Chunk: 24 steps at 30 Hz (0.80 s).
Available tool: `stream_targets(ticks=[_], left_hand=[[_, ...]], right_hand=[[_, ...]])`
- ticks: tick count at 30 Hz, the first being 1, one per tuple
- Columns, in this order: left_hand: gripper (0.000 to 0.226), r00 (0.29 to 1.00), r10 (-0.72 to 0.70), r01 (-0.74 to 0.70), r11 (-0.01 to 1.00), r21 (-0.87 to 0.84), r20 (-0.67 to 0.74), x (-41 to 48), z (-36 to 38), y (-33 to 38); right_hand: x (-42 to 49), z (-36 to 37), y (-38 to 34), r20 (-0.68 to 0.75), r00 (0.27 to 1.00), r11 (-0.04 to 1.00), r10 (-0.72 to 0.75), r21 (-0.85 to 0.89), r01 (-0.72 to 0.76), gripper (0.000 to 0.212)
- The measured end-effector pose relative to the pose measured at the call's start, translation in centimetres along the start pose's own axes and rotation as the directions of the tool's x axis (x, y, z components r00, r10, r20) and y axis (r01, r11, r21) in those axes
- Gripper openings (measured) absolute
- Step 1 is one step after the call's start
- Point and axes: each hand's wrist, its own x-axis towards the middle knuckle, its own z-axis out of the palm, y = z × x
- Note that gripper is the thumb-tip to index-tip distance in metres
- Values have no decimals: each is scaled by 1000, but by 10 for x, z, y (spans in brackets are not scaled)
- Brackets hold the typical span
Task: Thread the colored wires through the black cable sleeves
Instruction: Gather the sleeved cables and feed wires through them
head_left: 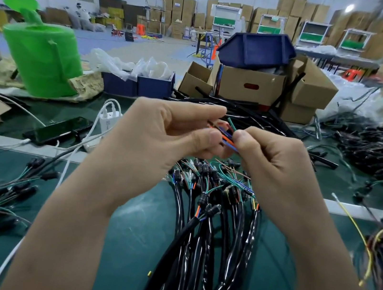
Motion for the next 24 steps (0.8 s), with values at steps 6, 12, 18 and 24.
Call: stream_targets(ticks=[6, 12, 18, 24], left_hand=[[25, 992, 66, -60, 997, 53, -106, 5, 7, -6], [23, 997, 5, -3, 1000, 19, -82, 9, 6, -19], [26, 982, -177, 145, 923, -357, -58, 14, 3, -29], [26, 973, -228, 207, 914, -350, -20, 14, 0, -27]], right_hand=[[0, 8, -3, 87, 996, 999, -10, 35, 7, 43], [0, 10, 7, 187, 982, 995, -4, 94, -14, 34], [2, 7, 13, 210, 977, 982, -23, 189, -17, 28], [2, 4, 19, 197, 980, 991, 19, 129, -45, 24]])
